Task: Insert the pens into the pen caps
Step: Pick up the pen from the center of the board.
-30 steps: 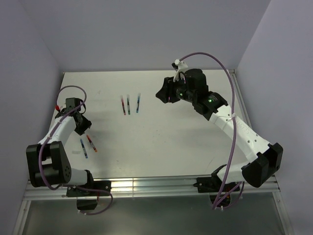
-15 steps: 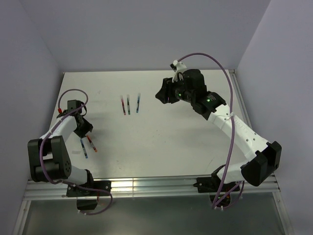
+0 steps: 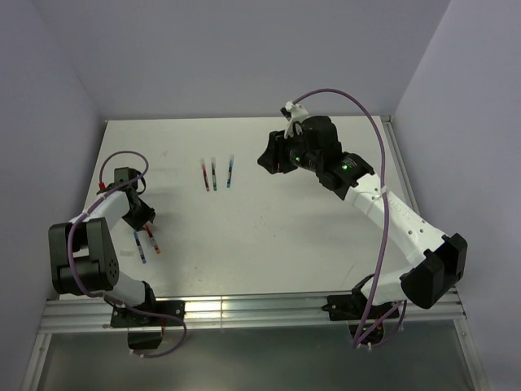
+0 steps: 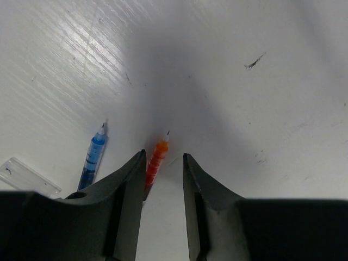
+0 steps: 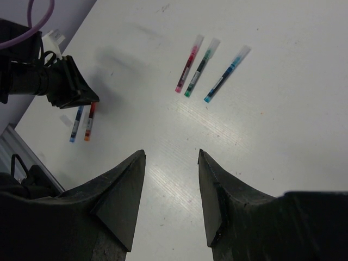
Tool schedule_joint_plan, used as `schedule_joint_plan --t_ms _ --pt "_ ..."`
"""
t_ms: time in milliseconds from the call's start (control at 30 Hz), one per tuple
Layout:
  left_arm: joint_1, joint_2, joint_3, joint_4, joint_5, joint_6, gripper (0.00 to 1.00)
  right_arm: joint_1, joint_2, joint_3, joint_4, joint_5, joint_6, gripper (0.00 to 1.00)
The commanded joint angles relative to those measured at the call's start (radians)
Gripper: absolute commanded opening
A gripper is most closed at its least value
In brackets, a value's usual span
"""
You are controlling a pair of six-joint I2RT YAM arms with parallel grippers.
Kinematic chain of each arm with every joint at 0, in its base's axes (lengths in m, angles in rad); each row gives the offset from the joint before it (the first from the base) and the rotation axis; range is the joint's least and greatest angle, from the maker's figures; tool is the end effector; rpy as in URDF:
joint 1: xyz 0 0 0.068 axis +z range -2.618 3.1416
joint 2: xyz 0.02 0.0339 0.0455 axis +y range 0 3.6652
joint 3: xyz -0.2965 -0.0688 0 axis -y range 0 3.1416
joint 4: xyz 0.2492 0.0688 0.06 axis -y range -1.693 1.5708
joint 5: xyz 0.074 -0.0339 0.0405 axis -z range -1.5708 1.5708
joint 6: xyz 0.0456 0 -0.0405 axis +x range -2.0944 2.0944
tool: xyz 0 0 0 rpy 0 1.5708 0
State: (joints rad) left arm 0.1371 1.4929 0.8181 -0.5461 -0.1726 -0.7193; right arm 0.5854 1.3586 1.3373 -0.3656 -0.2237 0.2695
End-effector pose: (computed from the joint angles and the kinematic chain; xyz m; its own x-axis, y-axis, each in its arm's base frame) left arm 0.2662 0.0446 0.1885 -0.5729 -0.7343 -0.3642 -0.7583 0.6435 -0.1045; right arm 0.2592 0.1840 0.4133 -0.4922 -0.0148 -0.8704 -0.6006 0.7295 0.3273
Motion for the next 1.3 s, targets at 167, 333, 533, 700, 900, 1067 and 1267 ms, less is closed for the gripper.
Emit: schedule_joint_plan --t_ms 167,333,533,700,900,1067,1267 --pt "0.007 0.012 -0.002 0.02 0.002 0.006 0.36 0.016 0.004 0.043 0.007 0.03 -0.019 0.52" --pt "0.006 0.02 0.0 0.021 0.008 0.009 0.35 0.025 0.007 0.045 0.004 0.037 -0.026 0.51" --pt "0.007 0.03 0.001 0.02 0.012 0.014 0.32 0.03 0.011 0.049 -0.001 0.044 -0.027 0.51" --pt "0.006 0.043 0.003 0.02 0.013 0.014 0.32 0.031 0.011 0.049 -0.001 0.046 -0.032 0.51" --pt "0.006 0.053 0.006 0.021 0.015 0.014 0.29 0.033 0.014 0.051 -0.003 0.046 -0.032 0.52" --pt "0.007 0.066 0.007 0.025 0.019 0.017 0.25 0.033 0.017 0.051 -0.004 0.047 -0.035 0.51" --pt "0.006 0.084 0.012 0.029 0.03 0.018 0.19 0.033 0.023 0.053 -0.003 0.044 -0.036 0.51"
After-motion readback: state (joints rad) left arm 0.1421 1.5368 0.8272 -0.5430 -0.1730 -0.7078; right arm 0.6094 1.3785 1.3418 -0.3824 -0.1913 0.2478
